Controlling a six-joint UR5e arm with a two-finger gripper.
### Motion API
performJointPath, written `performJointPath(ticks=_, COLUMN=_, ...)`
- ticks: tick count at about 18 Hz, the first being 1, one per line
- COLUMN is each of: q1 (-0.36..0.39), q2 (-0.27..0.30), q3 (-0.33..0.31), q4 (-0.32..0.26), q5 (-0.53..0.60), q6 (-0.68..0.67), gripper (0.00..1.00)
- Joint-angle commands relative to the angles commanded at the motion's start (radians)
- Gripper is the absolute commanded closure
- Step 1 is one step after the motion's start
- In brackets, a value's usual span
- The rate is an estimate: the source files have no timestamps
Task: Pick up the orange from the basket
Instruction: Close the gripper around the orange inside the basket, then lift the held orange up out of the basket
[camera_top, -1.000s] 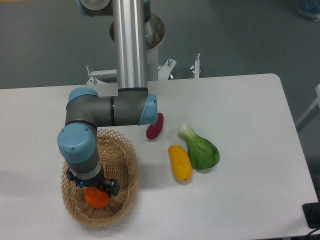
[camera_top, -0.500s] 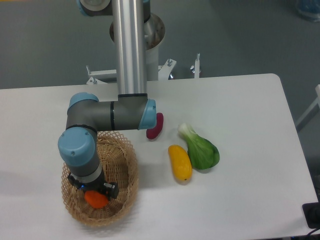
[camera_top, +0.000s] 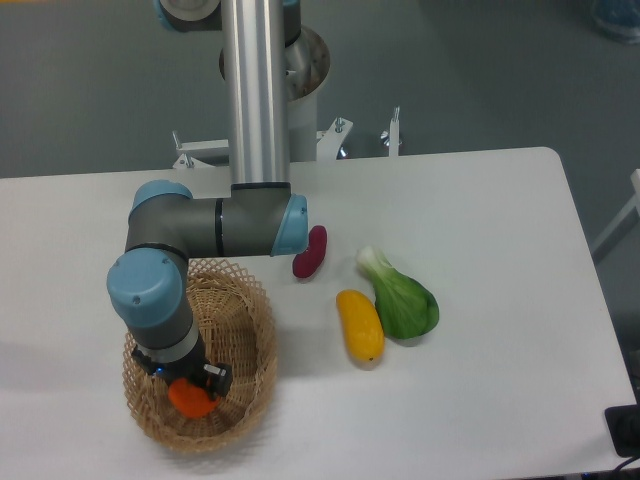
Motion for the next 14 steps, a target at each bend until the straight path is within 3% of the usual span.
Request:
performJointPath(ticks=4, q1=0.041, q2=0.063, q3=0.057, q4=-0.017, q5=-0.017, q6=0.052, gripper=0.27)
performJointPath(ticks=8, q1=0.095, q2=0.113, q3=0.063, q4=-0.02, q5=-0.031, q6=0.161, gripper=0.28)
performJointPath(ticks=12, q1=0.187, q2=0.164, q3=0.063, q4=-0.093, q5=-0.037, q6=0.274, gripper=0.28)
performJointPath(ticks=14, q1=0.251, q2=0.183, q3=0.063, q4=-0.112, q5=-0.058, q6=0.345, gripper=0.36)
